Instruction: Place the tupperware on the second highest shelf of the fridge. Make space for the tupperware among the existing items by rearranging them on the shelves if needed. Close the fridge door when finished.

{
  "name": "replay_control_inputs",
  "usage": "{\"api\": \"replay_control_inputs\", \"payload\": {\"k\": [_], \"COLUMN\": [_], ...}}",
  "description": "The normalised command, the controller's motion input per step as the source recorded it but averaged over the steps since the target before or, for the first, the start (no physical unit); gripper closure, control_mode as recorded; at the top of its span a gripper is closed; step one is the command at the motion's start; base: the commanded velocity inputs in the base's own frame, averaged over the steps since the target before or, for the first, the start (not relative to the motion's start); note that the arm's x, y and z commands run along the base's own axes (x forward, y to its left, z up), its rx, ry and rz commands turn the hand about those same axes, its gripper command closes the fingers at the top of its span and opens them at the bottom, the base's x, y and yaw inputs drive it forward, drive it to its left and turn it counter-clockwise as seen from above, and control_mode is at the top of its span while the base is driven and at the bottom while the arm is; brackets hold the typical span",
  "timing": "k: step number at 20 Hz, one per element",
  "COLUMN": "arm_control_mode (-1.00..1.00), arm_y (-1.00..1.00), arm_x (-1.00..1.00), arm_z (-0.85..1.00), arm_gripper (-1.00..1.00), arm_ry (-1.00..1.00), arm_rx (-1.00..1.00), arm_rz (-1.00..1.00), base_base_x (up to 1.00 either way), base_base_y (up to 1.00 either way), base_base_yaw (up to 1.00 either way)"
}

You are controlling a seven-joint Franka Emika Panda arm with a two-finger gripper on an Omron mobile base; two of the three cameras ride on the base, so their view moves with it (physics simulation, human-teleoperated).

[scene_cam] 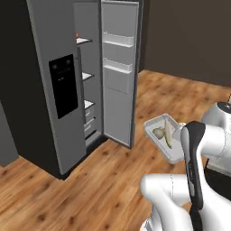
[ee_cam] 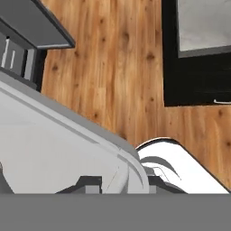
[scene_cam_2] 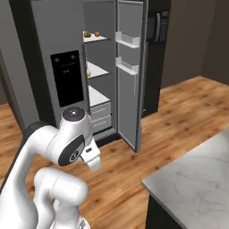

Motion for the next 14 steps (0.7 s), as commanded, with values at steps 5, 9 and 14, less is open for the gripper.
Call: {"api": "replay_control_inputs", "payload": {"k": [5, 9, 14], "arm_control_mode": [1.00, 1.00, 1.00], "arm_y": [0.00, 0.00, 0.00], "arm_x": [0.00, 0.00, 0.00], "arm_z": [0.00, 0.00, 0.00], "arm_gripper": [1.00, 1.00, 1.00], "arm_ry": [0.00, 0.00, 0.00], "arm_rx": [0.00, 0.00, 0.00], "arm_rz": [0.00, 0.00, 0.00], "base_base_x": [1.00, 1.00, 1.00], "base_base_y": [0.22, -0.01, -0.06], "base_base_yaw": [0.20, 0.05, 0.02]}}
